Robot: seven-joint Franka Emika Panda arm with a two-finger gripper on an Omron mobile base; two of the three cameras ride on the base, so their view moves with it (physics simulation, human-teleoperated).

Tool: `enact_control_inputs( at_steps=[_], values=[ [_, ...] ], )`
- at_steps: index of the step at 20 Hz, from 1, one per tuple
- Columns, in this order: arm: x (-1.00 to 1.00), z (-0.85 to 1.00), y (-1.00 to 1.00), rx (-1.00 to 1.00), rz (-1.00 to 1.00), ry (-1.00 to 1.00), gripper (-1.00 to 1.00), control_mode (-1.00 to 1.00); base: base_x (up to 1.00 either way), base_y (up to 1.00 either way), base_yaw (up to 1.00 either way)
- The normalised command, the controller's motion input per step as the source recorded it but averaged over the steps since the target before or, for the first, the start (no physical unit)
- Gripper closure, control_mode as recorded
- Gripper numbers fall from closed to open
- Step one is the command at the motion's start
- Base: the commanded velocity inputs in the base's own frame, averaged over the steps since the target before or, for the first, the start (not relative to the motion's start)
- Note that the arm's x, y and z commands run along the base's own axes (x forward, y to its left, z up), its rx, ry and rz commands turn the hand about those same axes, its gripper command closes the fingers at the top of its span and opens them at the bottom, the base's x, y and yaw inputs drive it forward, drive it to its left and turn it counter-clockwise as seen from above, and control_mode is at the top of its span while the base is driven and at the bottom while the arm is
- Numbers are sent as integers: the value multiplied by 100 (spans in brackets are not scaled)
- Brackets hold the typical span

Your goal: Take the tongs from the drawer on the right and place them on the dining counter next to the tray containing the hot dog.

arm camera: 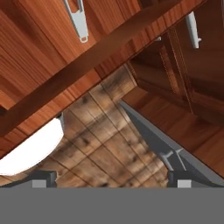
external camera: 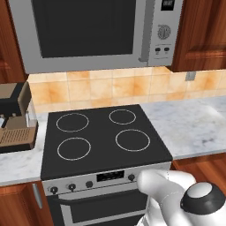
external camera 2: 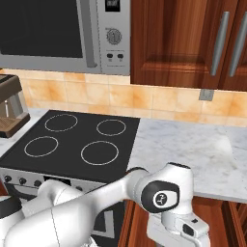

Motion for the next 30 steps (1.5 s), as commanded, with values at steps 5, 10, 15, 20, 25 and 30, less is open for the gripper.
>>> enact_control_inputs(
  at_steps=[5, 10, 15, 20, 25, 30],
  values=[
    [13, 3, 18, 0, 2, 3, -100, -100, 0, 0, 0],
    [59, 18, -23, 12, 18, -5, -100, -100, 0, 0, 0],
    [15, 4, -17, 5, 12, -5, -100, -100, 0, 0, 0],
    [32, -2, -24, 4, 11, -21, -100, -100, 0, 0, 0],
    [45, -4, -33, 2, 22, -27, -100, -100, 0, 0, 0],
    [49, -17, -69, 3, 27, -20, -100, -100, 0, 0, 0]
  ],
)
